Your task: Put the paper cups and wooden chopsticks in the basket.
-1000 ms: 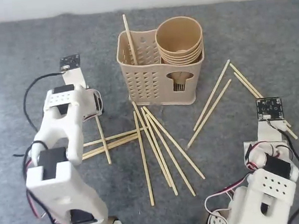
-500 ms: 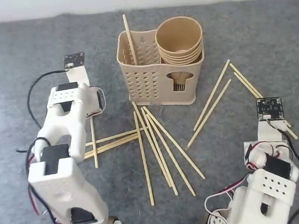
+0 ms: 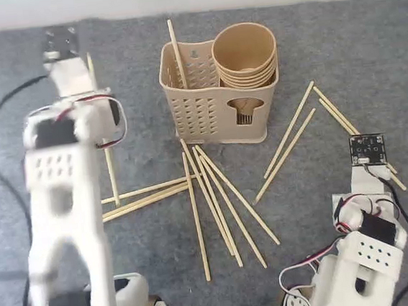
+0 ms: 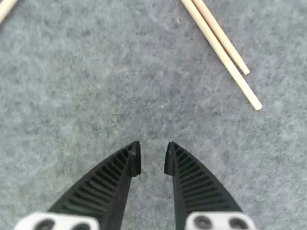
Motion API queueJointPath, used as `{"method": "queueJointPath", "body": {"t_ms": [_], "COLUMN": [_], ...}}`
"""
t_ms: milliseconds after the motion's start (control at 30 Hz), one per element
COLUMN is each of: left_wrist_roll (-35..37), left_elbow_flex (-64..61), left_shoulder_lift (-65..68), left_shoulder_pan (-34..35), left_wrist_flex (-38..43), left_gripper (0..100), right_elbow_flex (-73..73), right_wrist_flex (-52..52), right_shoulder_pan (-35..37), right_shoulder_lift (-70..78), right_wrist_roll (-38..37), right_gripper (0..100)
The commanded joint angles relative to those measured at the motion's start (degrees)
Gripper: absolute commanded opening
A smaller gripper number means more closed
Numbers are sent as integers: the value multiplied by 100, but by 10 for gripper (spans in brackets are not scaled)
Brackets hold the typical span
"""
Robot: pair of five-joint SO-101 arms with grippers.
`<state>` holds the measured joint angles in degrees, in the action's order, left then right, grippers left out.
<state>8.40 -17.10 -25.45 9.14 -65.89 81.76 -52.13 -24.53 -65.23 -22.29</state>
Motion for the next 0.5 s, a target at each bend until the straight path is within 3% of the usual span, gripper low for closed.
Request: {"method": "queueJointPath", "body": {"t_ms": [0, 200, 467], "left_wrist_roll": [26, 70, 53], "left_elbow_flex": [259, 215, -725], "left_shoulder_lift": [-1662, -2708, -2778], "left_shoulder_pan": [-352, -870, -1248], "left_wrist_flex": [70, 1327, 4079], "left_gripper": [10, 10, 10], "right_elbow_flex": [-44, -35, -35], "right_wrist_flex": [92, 92, 92], "right_shoulder_pan": [-13, -13, -13], "right_shoulder_lift": [-127, -127, -127], "right_wrist_roll": [26, 26, 26], "right_gripper": [104, 104, 104]}}
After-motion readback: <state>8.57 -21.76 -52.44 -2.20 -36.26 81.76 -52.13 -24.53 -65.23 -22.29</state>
